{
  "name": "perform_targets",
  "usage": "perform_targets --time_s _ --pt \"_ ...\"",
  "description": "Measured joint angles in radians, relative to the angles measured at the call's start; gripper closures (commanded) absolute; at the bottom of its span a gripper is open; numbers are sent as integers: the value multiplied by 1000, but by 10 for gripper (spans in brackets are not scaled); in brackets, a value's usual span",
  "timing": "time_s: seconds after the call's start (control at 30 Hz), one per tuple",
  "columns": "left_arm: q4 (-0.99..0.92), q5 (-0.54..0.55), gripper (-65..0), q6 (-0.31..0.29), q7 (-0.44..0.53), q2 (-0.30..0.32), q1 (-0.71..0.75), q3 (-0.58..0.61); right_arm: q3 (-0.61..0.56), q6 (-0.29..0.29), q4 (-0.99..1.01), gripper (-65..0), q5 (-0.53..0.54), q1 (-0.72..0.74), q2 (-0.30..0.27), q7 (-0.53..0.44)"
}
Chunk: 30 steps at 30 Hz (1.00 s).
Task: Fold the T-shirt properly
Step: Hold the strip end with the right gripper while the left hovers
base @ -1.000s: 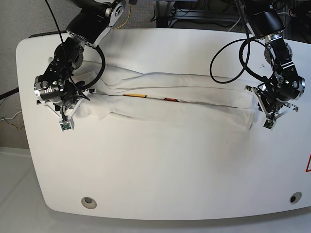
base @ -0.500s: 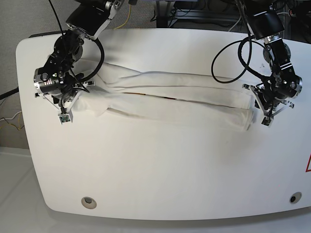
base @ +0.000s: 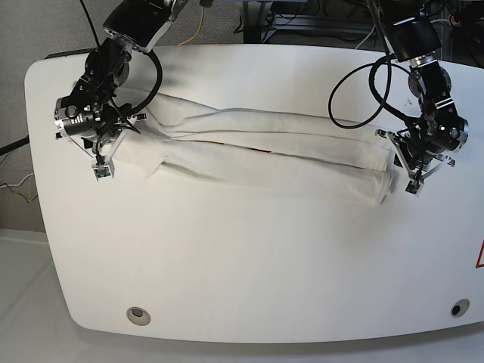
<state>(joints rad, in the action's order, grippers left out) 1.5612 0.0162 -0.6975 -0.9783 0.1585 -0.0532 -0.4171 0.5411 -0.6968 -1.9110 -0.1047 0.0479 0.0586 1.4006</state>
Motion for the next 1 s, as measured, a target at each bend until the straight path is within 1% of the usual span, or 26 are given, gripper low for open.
perform_targets --time_s 0.33,0.4,0.43,0.5,0.53,0.57,0.6,0.63,0.67,0.7,0.73,1.0 --pt "0 0 -18 0 0 0 0 -1 0 0 0 0 0 -18 5 -3" --pt "0 0 -18 0 0 0 0 -1 0 0 0 -10 0 -18 5 -5" --pt "0 0 -18 0 0 0 0 -1 0 0 0 -33 0 -18 5 -5" --pt "0 0 -18 0 0 0 0 -1 0 0 0 -117 0 -18 5 -5" --pt "0 0 -18 0 0 0 0 -2 0 0 1 -214 0 -18 5 -3" --pt "0 0 -18 0 0 0 0 -2 0 0 1 -271 -1 -18 5 -2" --pt "0 0 -18 0 0 0 0 -2 0 0 1 -344 0 -18 5 -1" --pt "0 0 -18 0 0 0 0 -2 0 1 1 -440 0 -18 5 -5" --pt "0 0 -18 0 0 0 0 -2 0 0 1 -506 -1 -18 5 -4" --pt "0 0 -18 0 0 0 0 -2 0 0 1 -601 -1 -18 5 -2" --pt "0 0 -18 0 0 0 0 -2 0 0 1 -650 -2 -18 5 -2" --pt "0 0 -18 0 0 0 0 -2 0 0 0 -650 -2 -24 -1 -5"
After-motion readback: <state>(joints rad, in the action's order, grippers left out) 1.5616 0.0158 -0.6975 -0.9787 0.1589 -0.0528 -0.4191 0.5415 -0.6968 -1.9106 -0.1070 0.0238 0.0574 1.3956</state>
